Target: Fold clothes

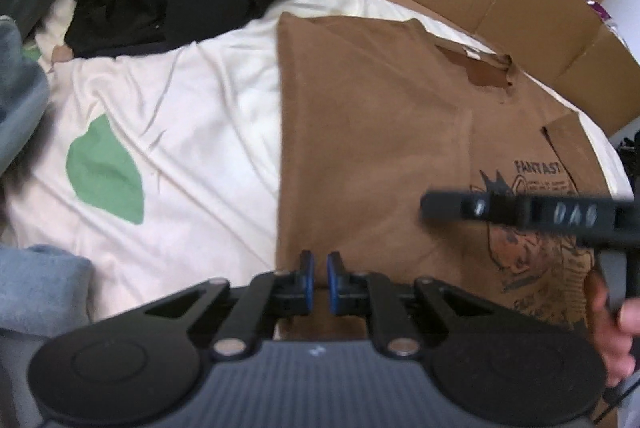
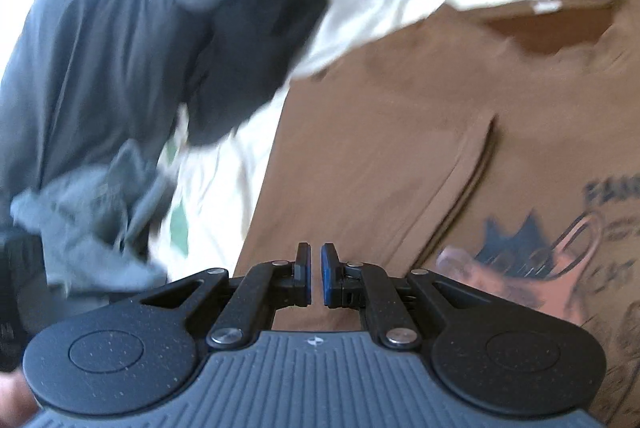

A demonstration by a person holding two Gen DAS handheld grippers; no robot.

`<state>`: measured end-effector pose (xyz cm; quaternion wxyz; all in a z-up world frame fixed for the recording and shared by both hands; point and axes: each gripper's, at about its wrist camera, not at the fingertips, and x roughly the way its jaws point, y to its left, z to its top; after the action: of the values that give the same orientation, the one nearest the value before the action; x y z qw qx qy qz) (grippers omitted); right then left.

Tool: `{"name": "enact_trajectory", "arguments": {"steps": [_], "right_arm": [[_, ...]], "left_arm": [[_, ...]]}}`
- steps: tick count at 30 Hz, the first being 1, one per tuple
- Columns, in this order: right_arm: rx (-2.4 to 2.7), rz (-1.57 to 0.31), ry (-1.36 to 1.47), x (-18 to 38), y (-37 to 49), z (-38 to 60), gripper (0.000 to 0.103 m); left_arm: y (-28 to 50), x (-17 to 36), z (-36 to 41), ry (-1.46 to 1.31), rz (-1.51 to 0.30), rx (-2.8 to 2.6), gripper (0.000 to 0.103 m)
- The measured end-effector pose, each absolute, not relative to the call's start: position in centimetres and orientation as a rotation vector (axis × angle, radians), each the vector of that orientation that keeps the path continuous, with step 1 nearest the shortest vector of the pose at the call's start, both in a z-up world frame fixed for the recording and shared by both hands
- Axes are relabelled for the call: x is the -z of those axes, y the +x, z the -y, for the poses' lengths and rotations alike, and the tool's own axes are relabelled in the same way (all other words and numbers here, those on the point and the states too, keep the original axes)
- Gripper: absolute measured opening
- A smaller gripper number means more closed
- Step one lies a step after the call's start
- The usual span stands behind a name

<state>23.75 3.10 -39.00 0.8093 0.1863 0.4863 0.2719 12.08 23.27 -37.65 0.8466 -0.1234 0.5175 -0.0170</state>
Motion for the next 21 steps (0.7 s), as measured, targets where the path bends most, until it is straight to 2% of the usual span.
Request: {"name": "enact_trajectory", "arguments": {"steps": [3, 5, 8, 14, 16, 17, 21], "right_arm": [[-0.597, -1.079, 0.348, 39.9, 23.0, -3.6, 0.005], [-0.600, -1.091, 0.328, 40.3, 22.7, -3.4, 0.009], [-0.607, -1.098, 0.306, 40.5, 22.4, -3.0, 0.008], [-0.567, -1.107, 0.319, 39.6, 21.6, -2.1, 0.007], [-0.544, -1.113, 0.369, 39.4, 20.9, -1.3, 0.011], [-0.534, -1.115, 0.389, 39.4, 20.6, -1.0, 0.015], [-0.510, -1.145, 0.447, 40.0, 19.3, -0.8, 0.025]], "left_arm": [[11.7, 37.5, -23.4, -0.258, -1.087, 0.032, 0.009], [11.5, 37.4, -23.5, -0.255, -1.084, 0.026, 0.008], [11.4, 37.6, -24.0, -0.258, -1.086, 0.008, 0.003], [11.3, 37.4, -24.3, -0.283, -1.072, -0.022, 0.003], [11.0, 37.2, -24.3, -0.295, -1.063, -0.020, 0.005], [10.9, 37.0, -24.2, -0.302, -1.058, -0.018, 0.010], [10.7, 36.6, -24.0, -0.310, -1.046, -0.011, 0.011]]}}
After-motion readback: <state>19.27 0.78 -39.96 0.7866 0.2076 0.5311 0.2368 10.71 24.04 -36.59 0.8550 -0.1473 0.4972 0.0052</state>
